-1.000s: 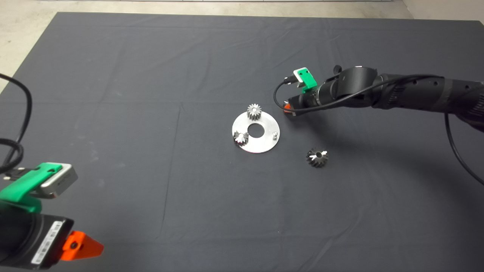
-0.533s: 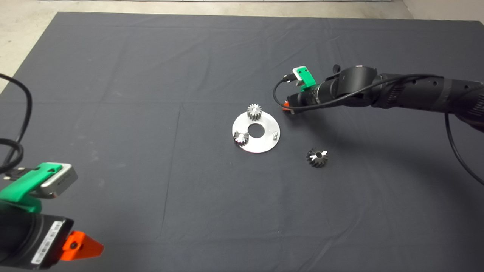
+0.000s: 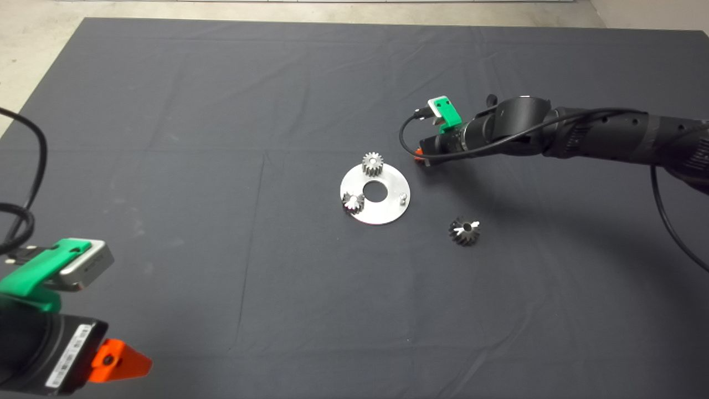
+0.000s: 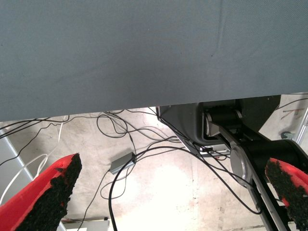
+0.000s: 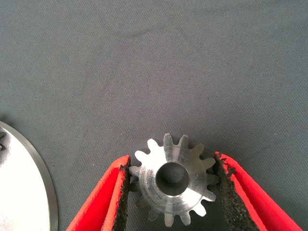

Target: Remove an incorrectly installed larger gear and replace it with the correct smaller gear

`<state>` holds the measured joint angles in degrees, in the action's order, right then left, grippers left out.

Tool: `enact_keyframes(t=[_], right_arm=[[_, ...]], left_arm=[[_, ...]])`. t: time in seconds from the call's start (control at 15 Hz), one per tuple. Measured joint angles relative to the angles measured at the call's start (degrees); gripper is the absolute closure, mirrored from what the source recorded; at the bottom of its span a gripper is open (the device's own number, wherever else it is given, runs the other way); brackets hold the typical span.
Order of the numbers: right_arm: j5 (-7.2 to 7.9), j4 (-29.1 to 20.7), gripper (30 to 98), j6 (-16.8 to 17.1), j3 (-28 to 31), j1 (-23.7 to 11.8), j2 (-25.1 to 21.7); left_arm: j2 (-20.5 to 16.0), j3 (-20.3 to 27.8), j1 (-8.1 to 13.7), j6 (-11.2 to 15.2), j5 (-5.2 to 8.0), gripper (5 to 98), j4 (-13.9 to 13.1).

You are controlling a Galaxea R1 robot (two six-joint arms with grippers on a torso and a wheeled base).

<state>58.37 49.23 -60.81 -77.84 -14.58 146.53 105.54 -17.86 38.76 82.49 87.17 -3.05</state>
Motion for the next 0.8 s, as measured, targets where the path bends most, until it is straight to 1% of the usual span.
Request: enact_keyframes(t=[0.27,0.73,0.8], right_arm=[[-0.35,0.05,85.5,-0.13,-0.20,0.02,0.00],[-0.29,0.24,86.5,-1.04,-0.28,0.11,0.16],[-0.22,0.24,87.5,-1.04,-0.20,0.09,0.16]], left_arm=[[-0.01,0.00,0.01,0.00,0.00,5.4,0.00],[-0.01,0.00,0.00,0.00,0.00,5.4,0.00],[-0.01,0.00,0.01,0.00,0.00,5.4,0.00]])
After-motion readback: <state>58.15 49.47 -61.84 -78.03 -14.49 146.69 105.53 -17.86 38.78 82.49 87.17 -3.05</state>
